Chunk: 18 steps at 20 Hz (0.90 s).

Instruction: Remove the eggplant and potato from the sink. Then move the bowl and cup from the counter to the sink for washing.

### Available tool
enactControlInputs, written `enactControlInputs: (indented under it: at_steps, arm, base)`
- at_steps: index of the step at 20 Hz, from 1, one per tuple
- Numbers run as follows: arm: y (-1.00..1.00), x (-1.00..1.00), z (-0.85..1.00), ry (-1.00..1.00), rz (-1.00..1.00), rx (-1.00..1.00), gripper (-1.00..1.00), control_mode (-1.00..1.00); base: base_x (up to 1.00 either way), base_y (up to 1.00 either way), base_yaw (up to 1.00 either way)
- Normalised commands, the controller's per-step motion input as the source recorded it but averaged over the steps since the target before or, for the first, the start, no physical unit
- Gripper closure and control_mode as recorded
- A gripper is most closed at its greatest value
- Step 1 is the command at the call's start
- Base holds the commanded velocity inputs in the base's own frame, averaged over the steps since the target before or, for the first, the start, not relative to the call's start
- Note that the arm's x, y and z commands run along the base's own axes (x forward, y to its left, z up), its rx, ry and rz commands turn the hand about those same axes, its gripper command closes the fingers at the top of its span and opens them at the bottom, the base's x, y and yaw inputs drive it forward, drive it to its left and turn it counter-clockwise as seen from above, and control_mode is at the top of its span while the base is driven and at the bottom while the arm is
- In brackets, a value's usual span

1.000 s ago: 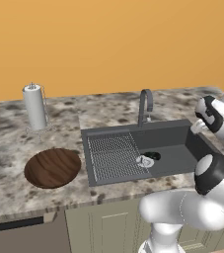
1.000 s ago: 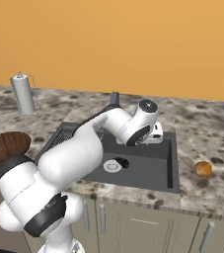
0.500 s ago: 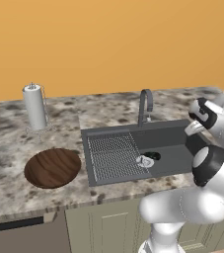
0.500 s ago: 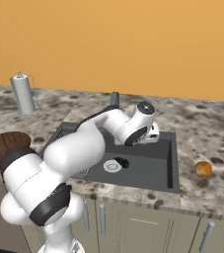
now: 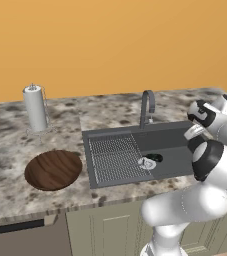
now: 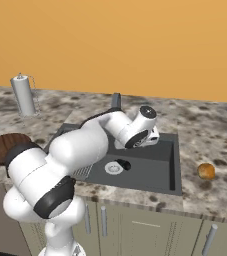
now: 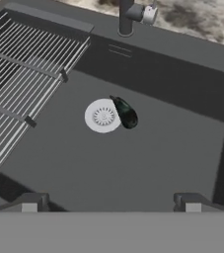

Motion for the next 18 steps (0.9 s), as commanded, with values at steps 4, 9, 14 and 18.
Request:
enactControlInputs:
  at_steps: [4,9,14,18]
  arm:
    - [0.1,0.16,-0.13,0.0,0.06,0.0,-1.0,-1.0]
    - [0.17,0.14,-0.15,0.0,0.05,0.0,-1.0,-1.0]
    - [0.14,0.12,-0.16,0.0,0.03,0.0,-1.0,-1.0]
    - [0.12,0.19,-0.17,0.0,0.0,0.0,-1.0,-1.0]
  base:
    - [0.0,0.0,0.0]
    - [0.0,0.0,0.0]
    - [0.0,0.0,0.0]
    - [0.0,0.0,0.0]
